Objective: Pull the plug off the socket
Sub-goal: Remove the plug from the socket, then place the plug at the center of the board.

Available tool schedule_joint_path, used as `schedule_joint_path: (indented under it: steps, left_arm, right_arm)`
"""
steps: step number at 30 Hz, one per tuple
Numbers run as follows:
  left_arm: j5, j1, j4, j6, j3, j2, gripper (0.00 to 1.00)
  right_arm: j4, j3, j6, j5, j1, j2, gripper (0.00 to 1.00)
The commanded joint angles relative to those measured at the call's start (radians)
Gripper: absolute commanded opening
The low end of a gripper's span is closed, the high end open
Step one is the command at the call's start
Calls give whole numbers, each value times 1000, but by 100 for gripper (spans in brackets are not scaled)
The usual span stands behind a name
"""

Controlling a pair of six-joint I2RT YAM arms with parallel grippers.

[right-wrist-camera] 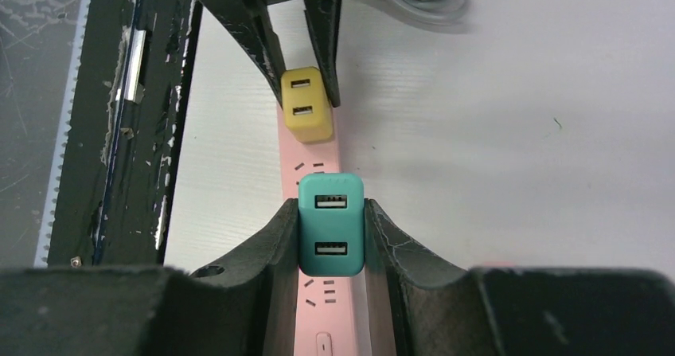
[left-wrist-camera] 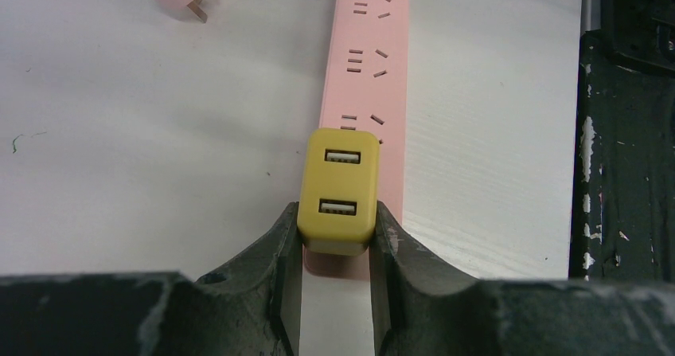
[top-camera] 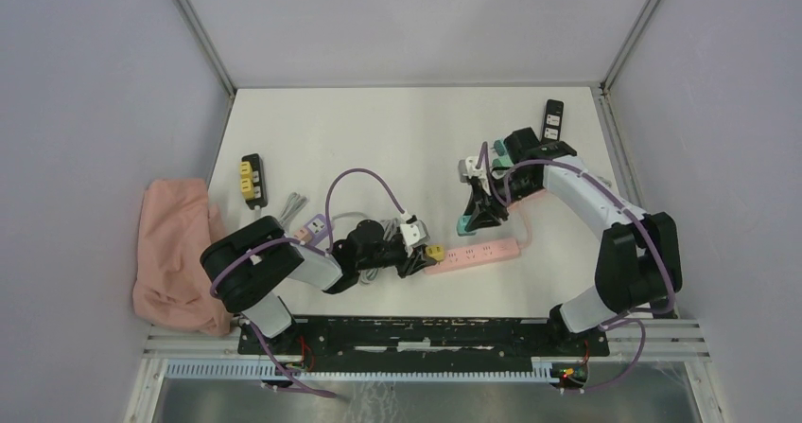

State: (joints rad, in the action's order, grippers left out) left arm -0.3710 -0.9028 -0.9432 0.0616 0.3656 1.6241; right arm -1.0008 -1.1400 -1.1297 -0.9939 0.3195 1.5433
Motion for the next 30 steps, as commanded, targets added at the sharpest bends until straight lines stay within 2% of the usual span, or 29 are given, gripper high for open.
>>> schedule_joint_path:
  steps: [1,4,8,14,17,23,30]
  left_arm:
    - [41,5,2,8,-13,-2,3]
    - [46,5,1,5,-14,-2,3]
    - [56,4,-2,1,-15,-3,3]
    - [66,4,-6,-3,-16,-1,3]
    - [69,5,-9,-5,-18,-1,3]
    - [73,4,-10,-6,-17,-1,3]
    - [76,5,-9,-8,-16,2,3]
  right_arm:
    - [58,-31,97,-92,-80,-55,0]
    - [241,16,301,-110,-148,-73,1]
    - [552,93,664,-72,-225,-96,2]
    - [834,139,1003,99,-299,-75,3]
    - [949,162,1158,236,-318,-57,4]
    - [1028,147,1339,467,-325,13,6]
    - [999,54,1394,547,-327,147,12]
